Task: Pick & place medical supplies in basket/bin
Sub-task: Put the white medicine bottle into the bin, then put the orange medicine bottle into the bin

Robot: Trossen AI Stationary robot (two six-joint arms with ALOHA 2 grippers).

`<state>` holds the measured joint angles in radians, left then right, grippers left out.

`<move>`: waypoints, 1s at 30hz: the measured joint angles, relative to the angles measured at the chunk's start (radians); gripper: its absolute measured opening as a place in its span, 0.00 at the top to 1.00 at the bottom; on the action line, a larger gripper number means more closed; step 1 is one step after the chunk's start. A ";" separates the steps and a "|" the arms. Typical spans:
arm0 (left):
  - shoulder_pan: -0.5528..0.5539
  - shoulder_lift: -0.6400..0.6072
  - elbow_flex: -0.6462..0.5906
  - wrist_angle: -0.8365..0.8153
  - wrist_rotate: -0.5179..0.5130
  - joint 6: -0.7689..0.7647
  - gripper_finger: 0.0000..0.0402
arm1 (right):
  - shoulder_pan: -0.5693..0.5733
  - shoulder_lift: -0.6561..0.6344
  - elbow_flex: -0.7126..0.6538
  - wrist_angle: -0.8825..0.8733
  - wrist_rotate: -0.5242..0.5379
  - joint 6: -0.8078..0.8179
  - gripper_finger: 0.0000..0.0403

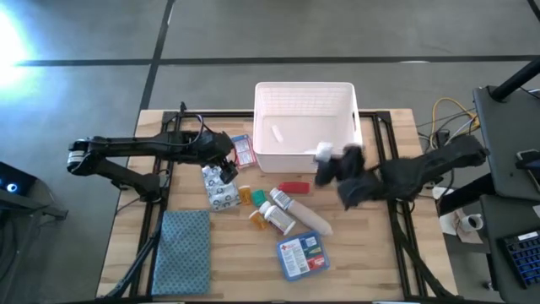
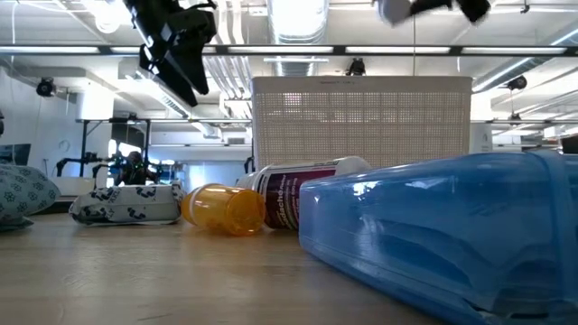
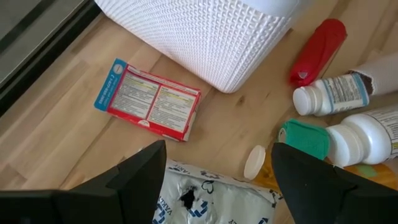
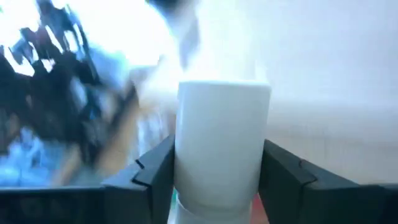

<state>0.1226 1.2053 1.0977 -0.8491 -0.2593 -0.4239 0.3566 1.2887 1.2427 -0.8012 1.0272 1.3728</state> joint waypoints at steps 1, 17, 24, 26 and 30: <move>0.000 0.000 0.000 0.003 0.000 0.000 0.33 | -0.023 -0.015 0.029 -0.005 0.066 -0.050 0.51; 0.018 0.004 -0.127 0.045 -0.001 -0.281 0.33 | -0.664 -0.017 0.145 -0.027 -0.502 -0.499 0.15; 0.021 0.003 -0.158 -0.017 0.027 -0.381 0.33 | -0.663 -0.025 0.144 -0.114 -0.588 -0.521 0.14; -0.004 0.004 -0.144 0.019 0.046 -0.291 0.33 | -0.663 -0.024 0.143 -0.145 -0.609 -0.523 0.15; -0.105 0.005 -0.130 0.158 0.161 0.064 0.33 | -0.662 -0.023 0.135 -0.182 -0.631 -0.562 0.16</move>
<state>0.0177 1.2100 0.9677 -0.6915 -0.0979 -0.3603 -0.3050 1.2655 1.3773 -0.9837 0.3958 0.8109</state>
